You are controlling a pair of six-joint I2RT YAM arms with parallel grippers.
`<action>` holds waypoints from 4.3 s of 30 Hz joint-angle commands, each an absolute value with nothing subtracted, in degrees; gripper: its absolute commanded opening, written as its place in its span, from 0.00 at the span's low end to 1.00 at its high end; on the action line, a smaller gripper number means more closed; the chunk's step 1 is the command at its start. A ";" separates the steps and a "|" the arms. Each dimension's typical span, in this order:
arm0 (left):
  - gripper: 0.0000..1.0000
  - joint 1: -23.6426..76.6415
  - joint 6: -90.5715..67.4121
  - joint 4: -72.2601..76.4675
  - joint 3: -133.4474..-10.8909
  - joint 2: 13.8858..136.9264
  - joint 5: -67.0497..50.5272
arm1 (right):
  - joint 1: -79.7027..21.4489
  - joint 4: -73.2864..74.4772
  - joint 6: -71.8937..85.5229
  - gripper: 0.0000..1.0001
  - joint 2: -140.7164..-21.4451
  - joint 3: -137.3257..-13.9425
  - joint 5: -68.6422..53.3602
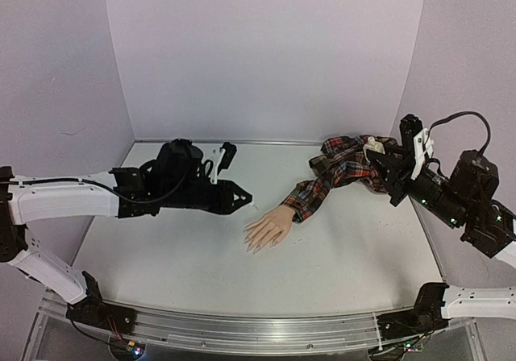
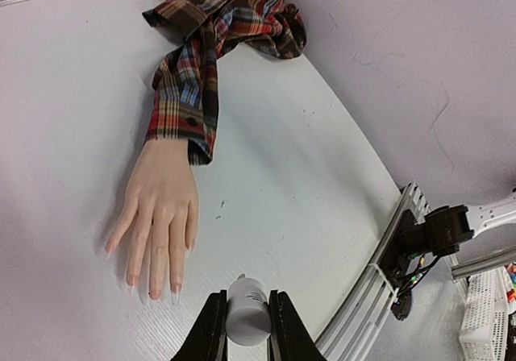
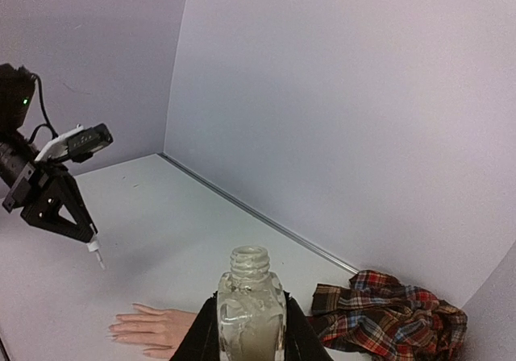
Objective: Paint the nails
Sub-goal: Paint the nail with the hand.
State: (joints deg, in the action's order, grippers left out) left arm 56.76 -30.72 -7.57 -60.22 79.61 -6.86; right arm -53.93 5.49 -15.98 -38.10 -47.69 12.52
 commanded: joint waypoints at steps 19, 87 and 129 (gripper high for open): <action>0.00 66.54 -47.31 10.57 -47.31 88.39 10.51 | -53.83 6.25 -18.66 0.00 -37.01 -47.61 14.71; 0.00 60.20 -51.52 8.62 -48.24 94.81 5.58 | -53.84 7.38 -18.46 0.00 -38.24 -47.54 11.33; 0.00 59.88 -52.27 7.97 -47.25 94.32 6.50 | -53.86 7.35 -18.27 0.00 -38.81 -47.53 10.48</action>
